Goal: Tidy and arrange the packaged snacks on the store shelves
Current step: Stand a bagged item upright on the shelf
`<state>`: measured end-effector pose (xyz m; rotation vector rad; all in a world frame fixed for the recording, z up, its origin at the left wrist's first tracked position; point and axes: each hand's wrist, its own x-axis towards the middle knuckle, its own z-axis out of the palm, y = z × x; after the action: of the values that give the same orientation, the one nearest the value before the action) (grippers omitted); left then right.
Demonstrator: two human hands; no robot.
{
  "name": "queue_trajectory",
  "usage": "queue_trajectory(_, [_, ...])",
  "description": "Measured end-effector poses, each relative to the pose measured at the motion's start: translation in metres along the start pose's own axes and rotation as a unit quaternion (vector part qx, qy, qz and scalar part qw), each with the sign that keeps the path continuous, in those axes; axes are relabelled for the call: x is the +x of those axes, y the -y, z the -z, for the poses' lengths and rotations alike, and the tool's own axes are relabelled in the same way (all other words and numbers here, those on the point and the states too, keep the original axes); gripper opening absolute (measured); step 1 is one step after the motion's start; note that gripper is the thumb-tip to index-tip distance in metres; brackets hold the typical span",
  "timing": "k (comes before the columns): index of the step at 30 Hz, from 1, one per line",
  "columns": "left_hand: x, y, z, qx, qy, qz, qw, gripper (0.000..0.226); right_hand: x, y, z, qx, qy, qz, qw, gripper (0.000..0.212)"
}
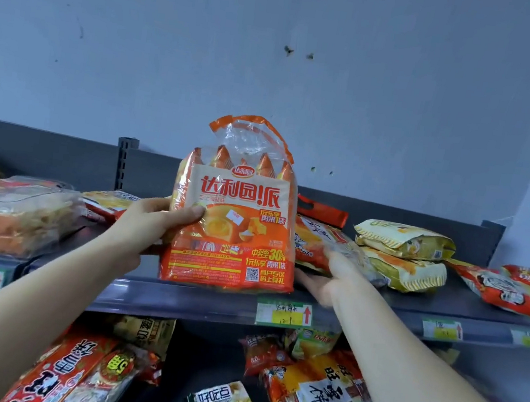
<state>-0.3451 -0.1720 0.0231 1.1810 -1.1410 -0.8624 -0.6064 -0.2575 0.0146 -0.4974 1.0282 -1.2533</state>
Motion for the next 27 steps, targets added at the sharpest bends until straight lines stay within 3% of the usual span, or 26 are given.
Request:
queue_trajectory(4, [0.017,0.001,-0.004,-0.002,0.008,0.004,1.000,0.032,0.018,-0.003,-0.013,0.032,0.000,0.015,0.999,0.044])
queue_trajectory(10, [0.027,0.000,-0.013,-0.003,0.011,0.014,1.000,0.033,0.038,0.014,-0.016,-0.092,-0.008,0.047,0.995,0.034])
queue_trajectory(16, [0.027,-0.008,-0.022,-0.019,-0.020,0.030,0.999,0.041,0.049,0.033,-0.019,0.018,0.053,0.093,0.994,0.037])
queue_trajectory(22, [0.021,-0.012,-0.026,-0.051,-0.054,0.074,0.995,0.064,0.047,0.059,-0.017,-0.028,0.086,0.233,0.968,0.015])
queue_trajectory(27, [0.018,-0.015,-0.048,-0.042,-0.087,0.070,0.993,0.036,0.031,0.094,-0.010,-0.080,0.066,0.372,0.922,0.015])
